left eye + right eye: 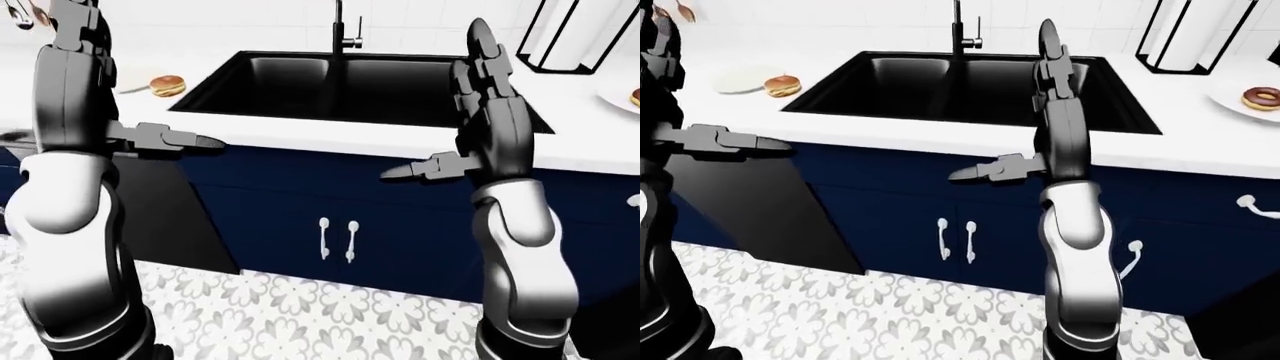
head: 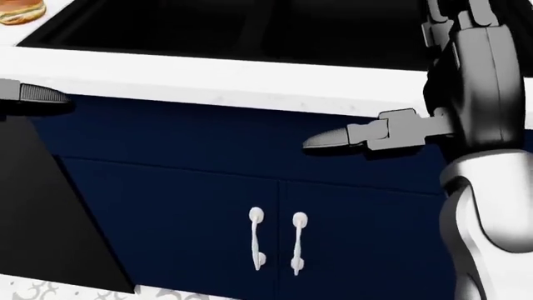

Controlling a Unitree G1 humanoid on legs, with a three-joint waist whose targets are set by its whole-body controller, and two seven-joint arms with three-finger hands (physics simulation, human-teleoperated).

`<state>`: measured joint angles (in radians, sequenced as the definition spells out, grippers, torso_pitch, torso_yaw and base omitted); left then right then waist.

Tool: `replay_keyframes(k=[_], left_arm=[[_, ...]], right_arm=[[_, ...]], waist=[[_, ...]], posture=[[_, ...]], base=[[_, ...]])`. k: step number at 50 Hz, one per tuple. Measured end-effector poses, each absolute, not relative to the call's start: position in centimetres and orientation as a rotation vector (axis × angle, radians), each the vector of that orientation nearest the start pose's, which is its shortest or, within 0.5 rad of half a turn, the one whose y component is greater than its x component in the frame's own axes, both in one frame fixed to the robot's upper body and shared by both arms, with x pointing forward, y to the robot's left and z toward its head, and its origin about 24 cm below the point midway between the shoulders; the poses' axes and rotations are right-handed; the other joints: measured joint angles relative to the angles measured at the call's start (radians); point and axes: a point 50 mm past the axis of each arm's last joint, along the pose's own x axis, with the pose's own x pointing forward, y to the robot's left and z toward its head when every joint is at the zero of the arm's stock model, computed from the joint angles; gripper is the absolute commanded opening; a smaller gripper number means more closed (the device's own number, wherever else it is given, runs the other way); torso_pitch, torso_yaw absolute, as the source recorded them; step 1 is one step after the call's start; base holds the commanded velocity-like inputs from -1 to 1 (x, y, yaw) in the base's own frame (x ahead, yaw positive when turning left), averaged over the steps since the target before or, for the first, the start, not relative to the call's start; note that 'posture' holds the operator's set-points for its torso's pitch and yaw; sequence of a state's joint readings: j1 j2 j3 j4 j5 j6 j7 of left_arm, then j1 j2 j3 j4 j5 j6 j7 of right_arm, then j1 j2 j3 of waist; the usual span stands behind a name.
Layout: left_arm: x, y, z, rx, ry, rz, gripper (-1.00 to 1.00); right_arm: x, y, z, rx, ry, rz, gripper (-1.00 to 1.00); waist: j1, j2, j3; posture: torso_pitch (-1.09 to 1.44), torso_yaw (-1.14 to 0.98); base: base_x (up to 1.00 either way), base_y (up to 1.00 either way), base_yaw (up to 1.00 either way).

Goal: Place the pastries on the plates.

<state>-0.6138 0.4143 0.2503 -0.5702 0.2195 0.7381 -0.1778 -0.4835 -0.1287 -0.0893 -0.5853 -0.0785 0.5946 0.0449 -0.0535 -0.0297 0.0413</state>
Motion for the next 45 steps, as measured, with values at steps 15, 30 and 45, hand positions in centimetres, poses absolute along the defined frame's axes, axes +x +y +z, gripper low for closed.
replay_keyframes(k=[15,30,45], left_arm=[[26.0,22.6,29.3,0.469,-0.476,0.289,1.00],[25.9,21.7,29.5,0.482,-0.510,0.258,1.00],[25.9,22.3,29.7,0.488,-0.499,0.287,1.00]], right_arm=[[27.1,-14.5,24.7,-0.167,-0.487,0.041,1.00],[26.6,-15.1,25.0,-0.167,-0.526,0.007,1.00],[26.7,-14.8,25.4,-0.144,-0.546,0.022,1.00]], waist=[[0.008,0.056,0.024],[-0.024,0.084,0.013],[-0.013,0.067,0.021]], posture=[[0.02,-0.09],[0.02,-0.09],[0.02,-0.09]], base=[[0.11,0.64,0.00],[0.15,0.85,0.00],[0.37,0.55,0.00]])
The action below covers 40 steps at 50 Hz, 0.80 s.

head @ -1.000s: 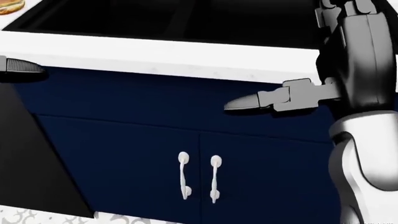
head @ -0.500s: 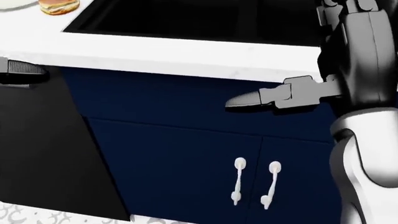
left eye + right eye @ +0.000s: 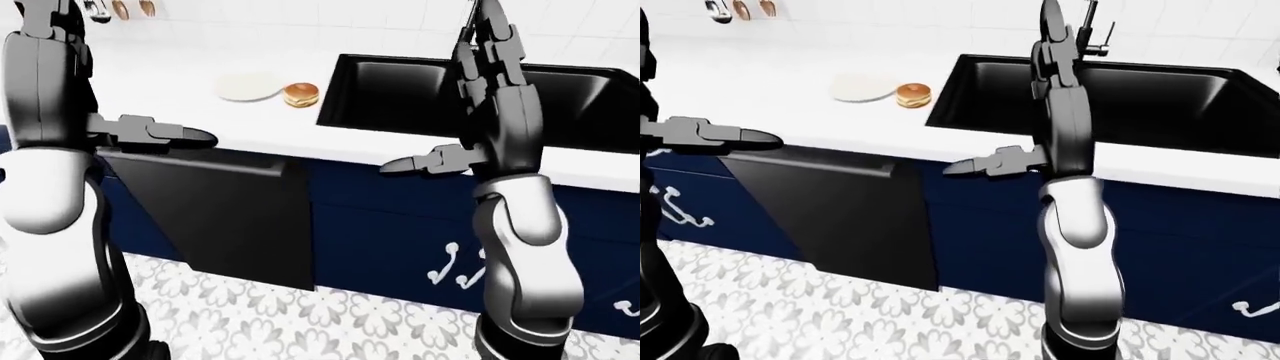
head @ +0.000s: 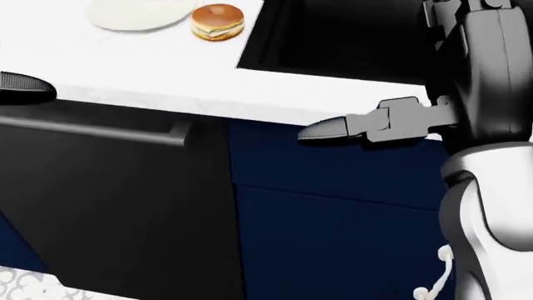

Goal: Place the pastries on the plates.

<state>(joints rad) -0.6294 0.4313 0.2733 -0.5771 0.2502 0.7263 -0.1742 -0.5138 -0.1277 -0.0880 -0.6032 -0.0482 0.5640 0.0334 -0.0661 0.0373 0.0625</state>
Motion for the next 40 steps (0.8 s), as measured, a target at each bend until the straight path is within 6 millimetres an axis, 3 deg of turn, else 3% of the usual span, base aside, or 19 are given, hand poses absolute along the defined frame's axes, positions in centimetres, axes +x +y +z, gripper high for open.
replay_keyframes(k=[2,5,7,9,11,13,14,16,23,30,36,40], left_arm=[[26.0,22.3,29.8,0.489,-0.499,0.283,1.00],[26.0,22.2,29.7,0.489,-0.490,0.273,1.00],[26.1,22.0,29.4,0.484,-0.480,0.258,1.00],[26.3,21.9,28.9,0.484,-0.457,0.240,1.00],[26.5,22.1,28.7,0.479,-0.433,0.246,1.00],[26.3,22.4,28.7,0.478,-0.434,0.266,1.00],[26.1,22.6,29.0,0.481,-0.446,0.281,1.00],[25.8,22.9,29.2,0.485,-0.462,0.304,1.00],[25.5,22.0,30.1,0.502,-0.528,0.283,1.00],[26.3,22.5,28.7,0.485,-0.436,0.279,1.00],[25.5,22.3,30.3,0.500,-0.524,0.297,1.00],[26.1,21.5,29.4,0.502,-0.495,0.238,1.00]], right_arm=[[27.0,-14.9,25.2,-0.132,-0.525,0.017,1.00],[27.0,-15.1,25.1,-0.129,-0.513,0.008,1.00],[26.9,-15.4,24.8,-0.130,-0.503,-0.006,1.00],[27.0,-15.6,24.6,-0.139,-0.487,-0.020,1.00],[27.1,-15.4,24.9,-0.143,-0.498,-0.013,1.00],[26.8,-15.1,25.2,-0.141,-0.523,0.002,1.00],[26.6,-15.0,25.5,-0.140,-0.541,0.012,1.00],[26.4,-14.6,25.3,-0.130,-0.548,0.031,1.00],[26.4,-15.7,25.5,-0.103,-0.549,-0.018,1.00],[26.6,-15.4,25.0,-0.096,-0.523,0.000,1.00],[26.2,-15.6,26.1,-0.082,-0.584,-0.022,1.00],[26.8,-16.4,25.2,-0.069,-0.523,-0.071,1.00]], waist=[[0.005,0.000,0.009],[-0.007,-0.030,0.005],[-0.009,-0.026,0.025],[0.006,-0.057,0.032],[0.006,-0.035,0.006],[-0.004,0.001,0.021],[0.007,0.023,0.014],[0.016,0.021,0.023],[0.027,0.020,-0.014],[0.052,-0.034,0.012],[0.053,-0.081,-0.028],[0.031,-0.083,0.022]], posture=[[0.02,-0.09],[0.02,-0.09],[0.02,-0.09],[0.02,-0.09],[0.02,-0.09],[0.02,-0.09],[0.02,-0.09],[0.02,-0.09],[0.02,-0.09],[0.02,-0.09],[0.02,-0.09],[0.02,-0.09]], base=[[0.00,0.00,0.00],[0.00,0.00,0.00],[0.00,0.00,0.00],[0.02,0.02,0.00],[0.26,0.13,0.00],[0.41,0.19,0.00],[0.43,0.20,0.00],[0.43,0.20,0.00],[0.24,0.05,0.00],[0.38,-0.06,0.00],[0.22,-0.01,0.00],[0.00,0.00,0.00]])
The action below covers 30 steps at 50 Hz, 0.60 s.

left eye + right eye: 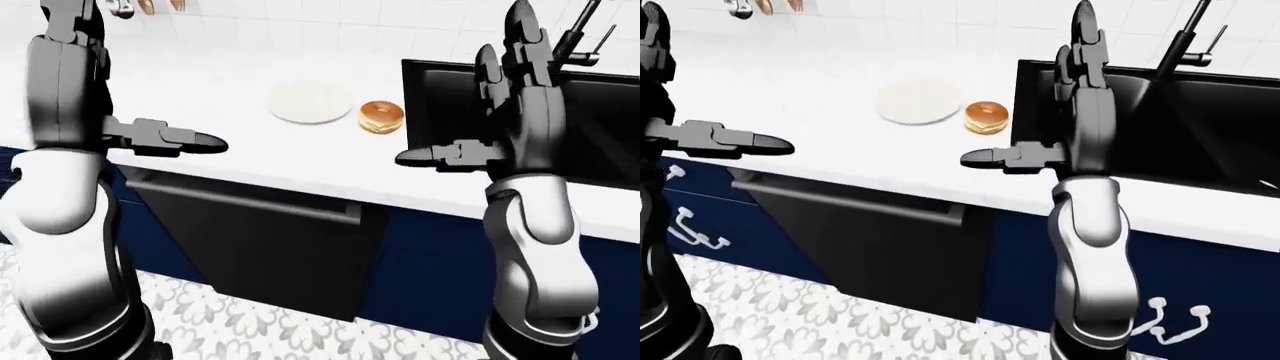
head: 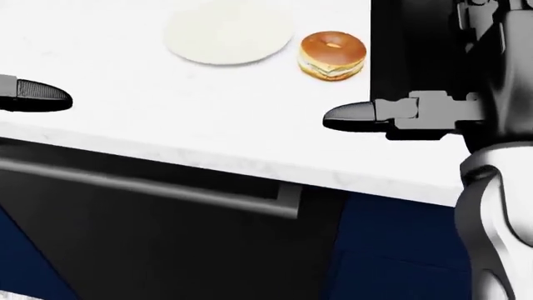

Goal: Place the pastries on the plates.

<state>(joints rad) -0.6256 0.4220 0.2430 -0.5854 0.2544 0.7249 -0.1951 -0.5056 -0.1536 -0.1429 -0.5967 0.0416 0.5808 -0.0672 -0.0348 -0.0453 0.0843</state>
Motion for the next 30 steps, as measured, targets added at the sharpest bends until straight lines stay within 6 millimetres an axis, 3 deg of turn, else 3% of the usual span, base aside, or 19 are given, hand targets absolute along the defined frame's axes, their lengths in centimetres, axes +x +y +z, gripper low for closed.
replay_keyframes(k=[4,7,9,12,14,16,18,19,21,22,24,28,30], left_arm=[[26.6,21.8,28.9,0.491,-0.445,0.234,1.00],[26.3,22.0,29.3,0.493,-0.467,0.260,1.00],[26.1,22.7,29.0,0.492,-0.457,0.296,1.00],[26.1,23.0,29.1,0.489,-0.449,0.317,1.00],[25.9,22.6,29.5,0.496,-0.473,0.303,1.00],[25.7,22.1,29.8,0.503,-0.500,0.283,1.00],[25.7,21.6,29.8,0.508,-0.512,0.251,1.00],[25.7,21.6,29.8,0.510,-0.512,0.251,1.00],[25.7,21.8,30.0,0.508,-0.515,0.261,1.00],[25.7,21.9,29.8,0.502,-0.512,0.265,1.00],[26.1,21.7,29.1,0.500,-0.481,0.251,1.00],[26.8,21.8,28.2,0.490,-0.415,0.231,1.00],[26.8,21.8,28.3,0.491,-0.416,0.232,1.00]], right_arm=[[27.0,-16.6,24.8,-0.054,-0.492,-0.077,1.00],[26.7,-16.5,25.4,-0.030,-0.526,-0.062,1.00],[26.9,-15.9,25.1,-0.021,-0.508,-0.029,1.00],[26.9,-15.8,25.1,-0.017,-0.507,-0.013,1.00],[26.6,-16.2,25.5,-0.015,-0.534,-0.037,1.00],[26.2,-16.6,25.9,-0.019,-0.564,-0.064,1.00],[26.1,-17.0,25.8,-0.028,-0.571,-0.098,1.00],[26.2,-16.9,25.9,-0.030,-0.573,-0.097,1.00],[26.4,-16.5,25.9,-0.040,-0.570,-0.082,1.00],[26.5,-16.3,25.7,-0.049,-0.559,-0.073,1.00],[26.8,-16.4,24.9,-0.068,-0.519,-0.073,1.00],[27.3,-16.3,24.1,-0.089,-0.460,-0.069,1.00],[27.2,-16.3,24.1,-0.089,-0.463,-0.066,1.00]], waist=[[-0.009,0.030,0.012],[-0.008,0.075,-0.007],[0.010,0.069,-0.008],[0.006,0.090,-0.026],[-0.001,0.084,-0.041],[-0.007,0.071,-0.042],[-0.020,0.082,-0.042],[-0.014,0.072,-0.038],[0.000,0.017,-0.033],[-0.002,0.010,-0.025],[-0.013,0.034,-0.002],[-0.013,0.081,0.005],[-0.015,0.062,0.010]], posture=[[0.02,-0.09],[0.02,-0.09],[0.02,-0.09],[0.02,-0.09],[0.02,-0.09],[0.02,-0.09],[0.02,-0.09],[0.02,-0.09],[0.02,-0.09],[0.02,-0.09],[0.02,-0.09],[0.02,-0.09],[0.02,-0.09]], base=[[0.00,0.00,0.00],[0.00,0.00,-0.31],[0.00,0.00,-0.87],[0.00,0.00,-0.88],[0.00,0.00,-0.88],[0.00,-0.26,-0.27],[0.00,-0.20,0.00],[0.00,0.00,0.00],[0.00,0.00,0.00],[0.00,0.00,0.00],[0.00,0.00,0.00],[0.22,0.15,0.00],[0.56,0.43,0.00]])
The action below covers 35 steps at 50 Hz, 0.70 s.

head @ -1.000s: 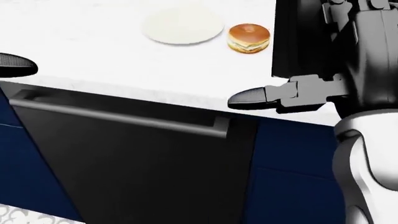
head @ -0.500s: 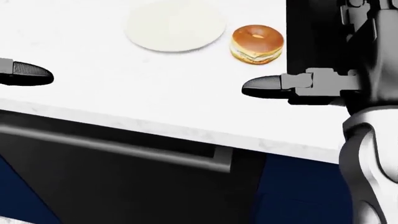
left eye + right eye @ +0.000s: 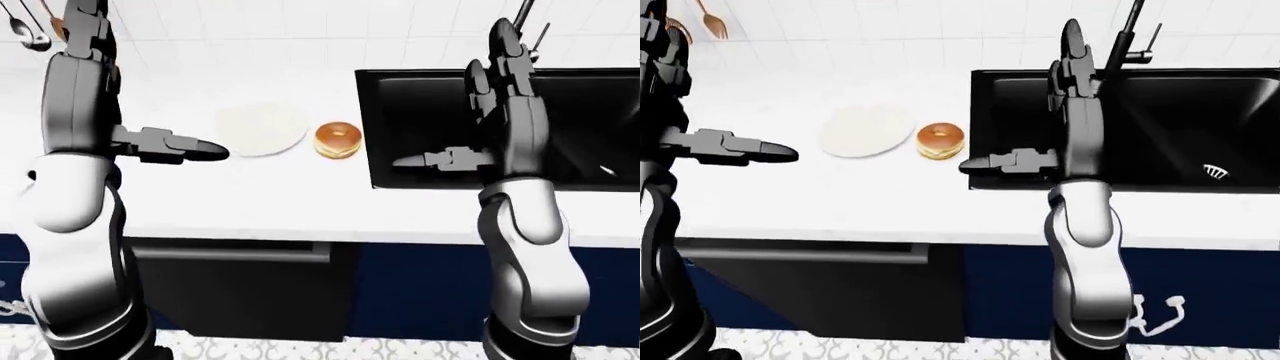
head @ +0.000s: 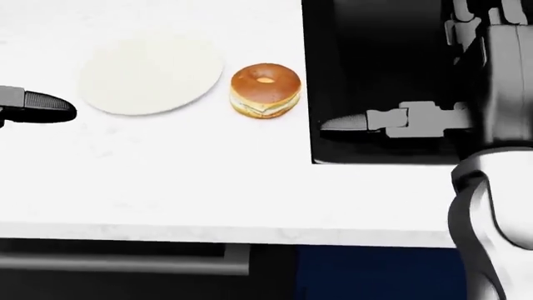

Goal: Place the pastries on the plates.

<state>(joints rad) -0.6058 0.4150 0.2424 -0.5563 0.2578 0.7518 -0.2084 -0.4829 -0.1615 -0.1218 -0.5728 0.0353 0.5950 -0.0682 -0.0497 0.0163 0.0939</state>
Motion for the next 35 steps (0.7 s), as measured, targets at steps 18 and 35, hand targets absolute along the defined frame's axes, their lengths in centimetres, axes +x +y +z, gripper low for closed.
replay_keyframes(k=[18,35], left_arm=[[26.5,22.0,28.3,0.488,-0.427,0.254,1.00],[26.2,22.0,29.0,0.514,-0.464,0.266,1.00]], right_arm=[[27.0,-16.6,24.7,-0.056,-0.481,-0.084,1.00],[26.7,-16.7,25.1,-0.053,-0.523,-0.084,1.00]], waist=[[-0.016,-0.027,-0.014],[0.001,-0.007,-0.037]], posture=[[0.02,-0.09],[0.02,-0.09]], base=[[0.15,0.07,0.00],[0.08,0.00,0.00]])
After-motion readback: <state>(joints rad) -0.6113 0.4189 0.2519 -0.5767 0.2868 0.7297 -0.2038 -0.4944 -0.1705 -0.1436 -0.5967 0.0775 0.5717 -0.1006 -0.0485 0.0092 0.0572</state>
